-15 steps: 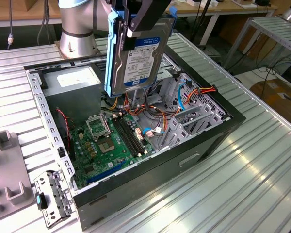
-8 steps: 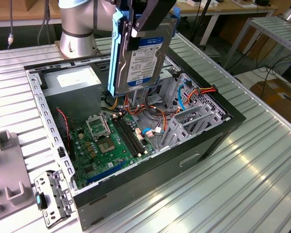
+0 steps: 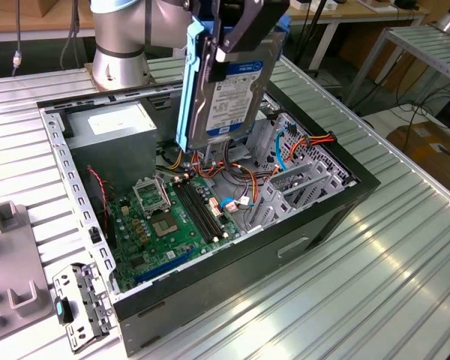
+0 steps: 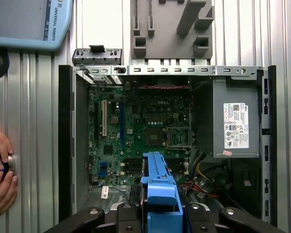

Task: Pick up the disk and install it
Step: 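Insert the disk into the insertion slot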

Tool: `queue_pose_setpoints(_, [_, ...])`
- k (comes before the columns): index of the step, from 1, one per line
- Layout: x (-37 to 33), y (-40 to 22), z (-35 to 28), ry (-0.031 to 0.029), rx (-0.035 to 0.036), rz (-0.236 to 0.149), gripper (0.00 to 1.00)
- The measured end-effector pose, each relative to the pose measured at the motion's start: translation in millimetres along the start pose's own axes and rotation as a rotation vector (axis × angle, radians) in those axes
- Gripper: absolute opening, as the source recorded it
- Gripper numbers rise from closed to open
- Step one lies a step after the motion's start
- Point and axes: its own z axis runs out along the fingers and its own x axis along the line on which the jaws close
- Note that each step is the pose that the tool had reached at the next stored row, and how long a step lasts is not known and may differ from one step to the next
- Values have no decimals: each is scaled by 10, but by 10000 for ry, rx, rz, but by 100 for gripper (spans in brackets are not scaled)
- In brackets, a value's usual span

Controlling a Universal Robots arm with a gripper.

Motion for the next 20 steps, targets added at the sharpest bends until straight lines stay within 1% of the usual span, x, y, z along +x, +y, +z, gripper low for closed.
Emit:
queue_pose_setpoints(2, [108,-3,8,0,1,0,37])
queue_pose_setpoints(4, [197,-11,21,-1,1,0,37])
queue_pose_setpoints(5, [223,-21,26,0,0,0,37])
queue_pose_setpoints(6, [256,-51,35,0,0,0,37])
queue_pose_setpoints(7, [265,-116,46,1,1,1,37])
queue_pose_setpoints(8, [265,-207,56,5,0,1,37])
queue_pose_setpoints(9, [264,-257,63,8,1,0,37])
queue_pose_setpoints(10, [263,-289,69,9,1,0,37])
queue_pose_setpoints(11, [262,-343,78,10,1,0,37])
queue_pose_setpoints(12, [263,-369,84,9,2,0,37])
queue_pose_setpoints(13, [261,-420,91,10,2,1,37])
queue_pose_setpoints(16, [260,-520,108,11,2,1,37])
queue_pose_setpoints(20, [258,-639,138,13,2,0,37])
